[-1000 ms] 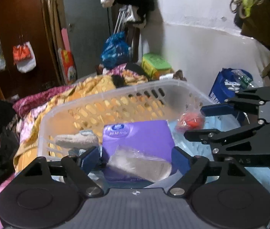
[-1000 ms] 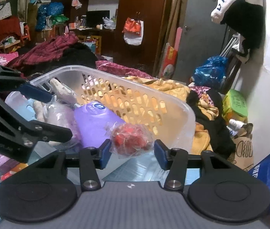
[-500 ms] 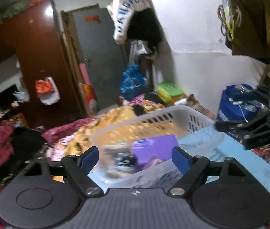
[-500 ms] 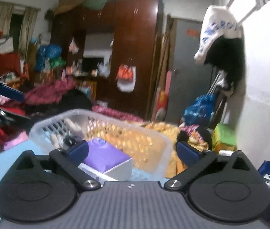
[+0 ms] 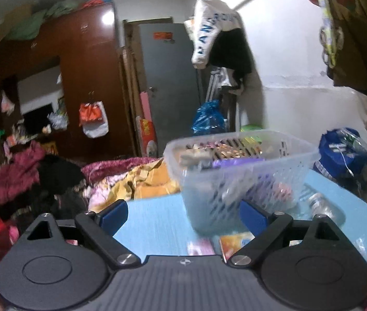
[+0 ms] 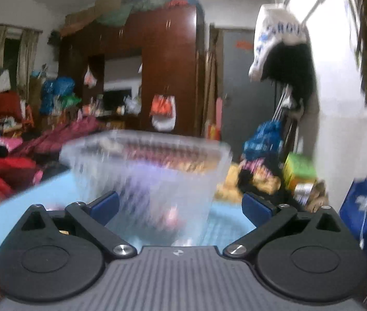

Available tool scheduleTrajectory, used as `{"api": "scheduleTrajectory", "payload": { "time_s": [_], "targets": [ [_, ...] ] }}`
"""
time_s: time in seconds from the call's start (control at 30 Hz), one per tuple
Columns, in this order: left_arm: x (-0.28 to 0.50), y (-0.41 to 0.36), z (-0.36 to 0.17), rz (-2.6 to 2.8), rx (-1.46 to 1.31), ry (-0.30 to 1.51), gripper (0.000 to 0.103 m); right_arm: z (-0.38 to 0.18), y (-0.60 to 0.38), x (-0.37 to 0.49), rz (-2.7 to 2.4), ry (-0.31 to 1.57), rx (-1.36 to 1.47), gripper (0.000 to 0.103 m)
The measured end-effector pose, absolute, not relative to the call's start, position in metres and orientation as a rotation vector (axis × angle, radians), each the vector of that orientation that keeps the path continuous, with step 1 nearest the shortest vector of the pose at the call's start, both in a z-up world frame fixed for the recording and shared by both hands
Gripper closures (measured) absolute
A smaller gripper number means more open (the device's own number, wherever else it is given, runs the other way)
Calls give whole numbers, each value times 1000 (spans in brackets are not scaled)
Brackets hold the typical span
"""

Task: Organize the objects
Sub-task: 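Move right gripper to the white wrapped roll while left approaches the small purple box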

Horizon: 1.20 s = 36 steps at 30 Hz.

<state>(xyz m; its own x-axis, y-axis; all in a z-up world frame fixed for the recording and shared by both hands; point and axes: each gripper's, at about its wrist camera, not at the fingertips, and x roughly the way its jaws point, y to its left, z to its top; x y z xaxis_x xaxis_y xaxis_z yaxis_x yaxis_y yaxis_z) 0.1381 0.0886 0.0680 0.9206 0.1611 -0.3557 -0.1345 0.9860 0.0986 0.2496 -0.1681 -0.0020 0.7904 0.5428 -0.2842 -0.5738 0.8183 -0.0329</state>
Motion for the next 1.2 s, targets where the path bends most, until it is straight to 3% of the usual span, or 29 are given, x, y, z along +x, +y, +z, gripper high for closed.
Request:
{"api": "scheduleTrajectory", "payload": {
  "time_s": [0.27, 0.9, 1.1, 1.17, 1.2],
  "targets": [
    [160, 100, 6, 143, -12, 426, 8, -42, -174, 263, 584, 379, -74, 1],
    [188, 96, -23, 241, 45, 540, 18, -67, -166, 275, 587, 521, -83, 36],
    [190, 96, -24, 216, 48, 564, 32, -67, -173, 272, 594, 499, -87, 43],
    [191, 95, -25, 214, 48, 575, 54, -66, -175, 270, 609, 488, -87, 44],
    [193, 95, -27, 219, 51, 588, 59, -66, -177, 269, 617, 483, -86, 45]
  ]
}}
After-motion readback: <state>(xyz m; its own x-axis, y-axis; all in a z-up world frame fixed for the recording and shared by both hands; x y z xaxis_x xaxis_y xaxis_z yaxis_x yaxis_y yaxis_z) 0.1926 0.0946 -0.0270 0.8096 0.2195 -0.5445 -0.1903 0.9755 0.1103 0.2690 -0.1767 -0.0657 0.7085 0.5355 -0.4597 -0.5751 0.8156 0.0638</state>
